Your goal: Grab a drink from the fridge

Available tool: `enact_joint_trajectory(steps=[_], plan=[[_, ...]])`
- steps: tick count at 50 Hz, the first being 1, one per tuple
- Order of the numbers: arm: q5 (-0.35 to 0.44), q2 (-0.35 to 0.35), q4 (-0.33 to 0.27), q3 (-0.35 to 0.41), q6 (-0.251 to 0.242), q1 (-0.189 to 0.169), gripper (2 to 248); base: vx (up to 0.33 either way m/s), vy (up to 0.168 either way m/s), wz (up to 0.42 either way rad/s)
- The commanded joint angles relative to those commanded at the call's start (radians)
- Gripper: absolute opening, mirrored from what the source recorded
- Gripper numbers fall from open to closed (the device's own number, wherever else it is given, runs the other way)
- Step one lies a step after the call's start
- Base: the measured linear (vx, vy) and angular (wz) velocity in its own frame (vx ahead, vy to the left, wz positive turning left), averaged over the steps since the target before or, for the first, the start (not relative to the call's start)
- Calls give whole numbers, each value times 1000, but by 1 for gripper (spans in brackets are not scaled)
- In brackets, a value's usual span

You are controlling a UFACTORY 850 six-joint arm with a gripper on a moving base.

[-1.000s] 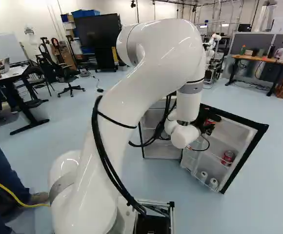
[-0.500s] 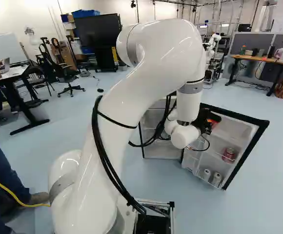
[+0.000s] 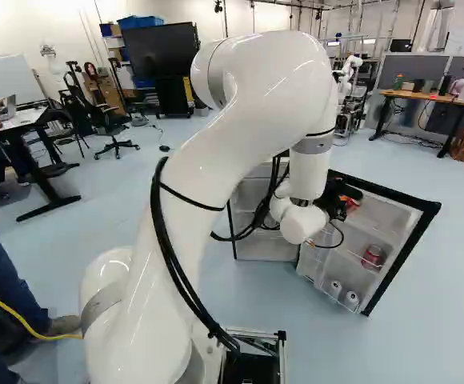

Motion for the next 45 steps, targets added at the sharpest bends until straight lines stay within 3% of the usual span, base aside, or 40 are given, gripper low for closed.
enact_joint_trajectory(steps=[3, 4, 8, 9, 13, 14, 18, 19, 24, 25, 29, 30, 34, 35, 45], plan=[[0, 3, 0, 4, 0, 0, 26, 0, 0, 0], [0, 4, 0, 5, 0, -1, 55, 0, 0, 0], [0, 8, 0, 11, 0, -1, 55, 0, 0, 0], [0, 9, 0, 13, 0, -2, 88, 0, 0, 0], [0, 13, 0, 19, 0, -2, 88, 0, 0, 0], [0, 14, 0, 21, 0, -3, 123, 0, 0, 0], [0, 18, 0, 27, 0, -4, 123, 0, 0, 0], [0, 19, 0, 29, 0, -4, 160, 0, 0, 0], [0, 25, 0, 38, 0, -5, 160, 0, 0, 0], [0, 26, 0, 40, 0, -5, 197, 0, 0, 0], [0, 31, 0, 47, 0, -7, 197, 0, 0, 0], [0, 32, 0, 49, 0, -7, 234, 0, 0, 0], [0, 37, 0, 56, 0, -8, 234, 0, 0, 0], [0, 38, 0, 58, 0, -8, 247, 0, 0, 0], [0, 51, 0, 76, 0, -12, 247, 0, 0, 0]])
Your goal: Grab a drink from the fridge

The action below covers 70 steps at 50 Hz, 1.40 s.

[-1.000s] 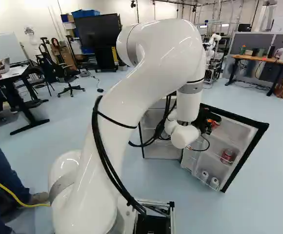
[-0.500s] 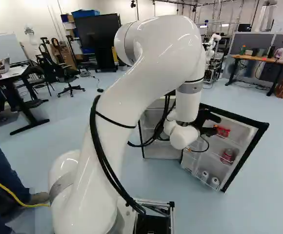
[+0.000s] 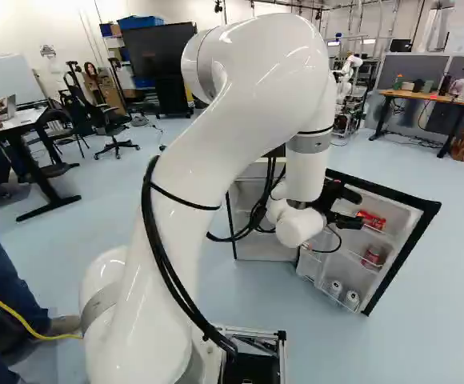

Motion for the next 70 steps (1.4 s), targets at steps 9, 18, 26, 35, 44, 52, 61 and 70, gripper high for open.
enact_joint_trajectory(steps=[9, 18, 26, 35, 44, 52, 61, 70], plan=[[0, 11, 0, 17, 0, -3, 247, 0, 0, 0], [0, 22, 0, 33, 0, -6, 247, 0, 0, 0], [0, 32, 0, 48, 0, -9, 247, 0, 0, 0], [0, 43, 0, 64, 0, -12, 247, 0, 0, 0], [0, 67, 0, 100, 0, -17, 247, 0, 0, 0], [0, 99, 0, 146, 0, -23, 247, 0, 0, 0], [0, 133, 0, 196, 0, -29, 247, 0, 0, 0], [0, 160, 0, 235, 0, -21, 247, 0, 0, 0]])
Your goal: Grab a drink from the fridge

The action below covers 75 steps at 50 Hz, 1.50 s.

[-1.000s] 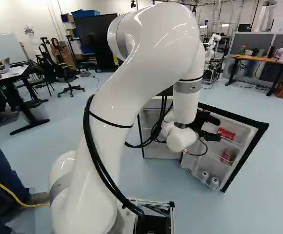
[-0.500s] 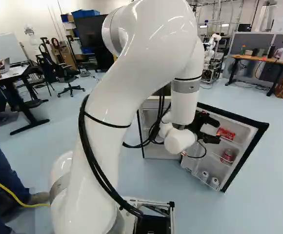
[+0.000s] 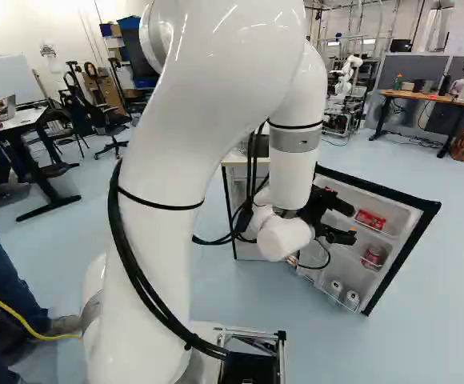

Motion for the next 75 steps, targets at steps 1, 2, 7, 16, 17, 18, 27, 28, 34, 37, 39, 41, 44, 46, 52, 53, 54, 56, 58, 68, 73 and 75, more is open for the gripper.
enact_joint_trajectory(steps=[1, 2, 7, 16, 17, 18, 27, 28, 34, 37, 39, 41, 44, 46, 52, 53, 54, 56, 58, 68, 73, 75], plan=[[0, 3, 0, 4, 0, 2, 247, 0, 0, 0], [0, 5, 0, 8, 0, 4, 247, 0, 0, 0], [0, 19, 0, 26, 0, 14, 247, 0, 0, 0], [0, 42, 0, 59, 0, 36, 247, 0, 0, 0], [0, 44, 0, 63, 0, 38, 247, 0, 0, 0], [0, 47, 0, 66, 0, 40, 247, 0, 0, 0], [0, 68, 0, 96, 0, 64, 247, 0, 0, 0], [0, 71, 0, 100, 0, 67, 247, 0, 0, 0], [0, 82, 0, 115, 0, 82, 247, 0, 0, 0], [0, 85, 0, 119, 0, 86, 247, 0, 0, 0], [0, 86, 0, 121, 0, 88, 247, 0, 0, 0], [0, 86, 0, 122, 0, 89, 247, 0, 0, 0], [0, 87, 0, 122, 0, 90, 247, 0, 0, 0], [0, 87, 0, 123, 0, 90, 247, 0, 0, 0], [0, 88, 0, 123, 0, 91, 247, 0, 0, 0], [-1, 89, 0, 123, 0, 91, 247, 0, 0, 0], [-1, 89, 0, 124, 0, 92, 247, 0, 0, 0], [-1, 91, 0, 124, 0, 93, 247, 0, 0, 0], [-2, 92, 0, 125, -1, 95, 247, 0, 0, 0], [-9, 108, 2, 132, -2, 112, 247, 0, 0, 0], [-14, 120, 3, 137, -4, 124, 247, 0, 0, 0], [-16, 125, 3, 139, -4, 130, 247, 0, 0, 0]])
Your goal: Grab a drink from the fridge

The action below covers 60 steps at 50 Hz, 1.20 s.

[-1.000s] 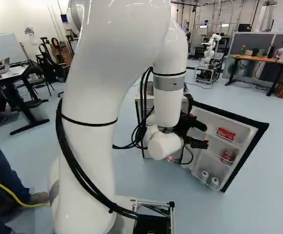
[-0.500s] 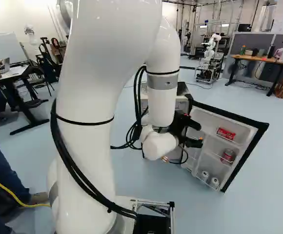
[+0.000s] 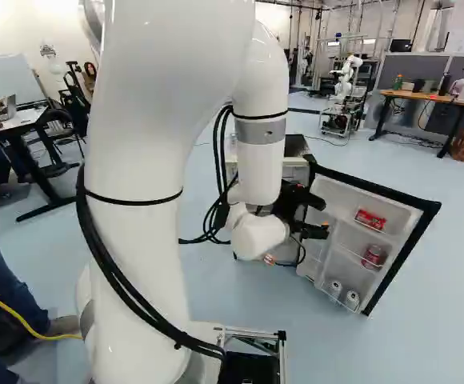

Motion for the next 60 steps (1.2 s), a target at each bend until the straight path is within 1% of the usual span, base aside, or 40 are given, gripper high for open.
enact_joint_trajectory(steps=[8, 15, 30, 43, 60], plan=[[-11, 26, 2, 11, -3, 28, 247, 0, 0, 0], [-24, 55, 5, 24, -6, 58, 247, 0, 0, 0], [-58, 133, 12, 59, -16, 141, 247, 0, 0, 0], [-95, 219, 20, 97, -26, 233, 247, 0, 0, 0], [-155, 357, 32, 158, -42, 380, 247, 0, 0, 0]])
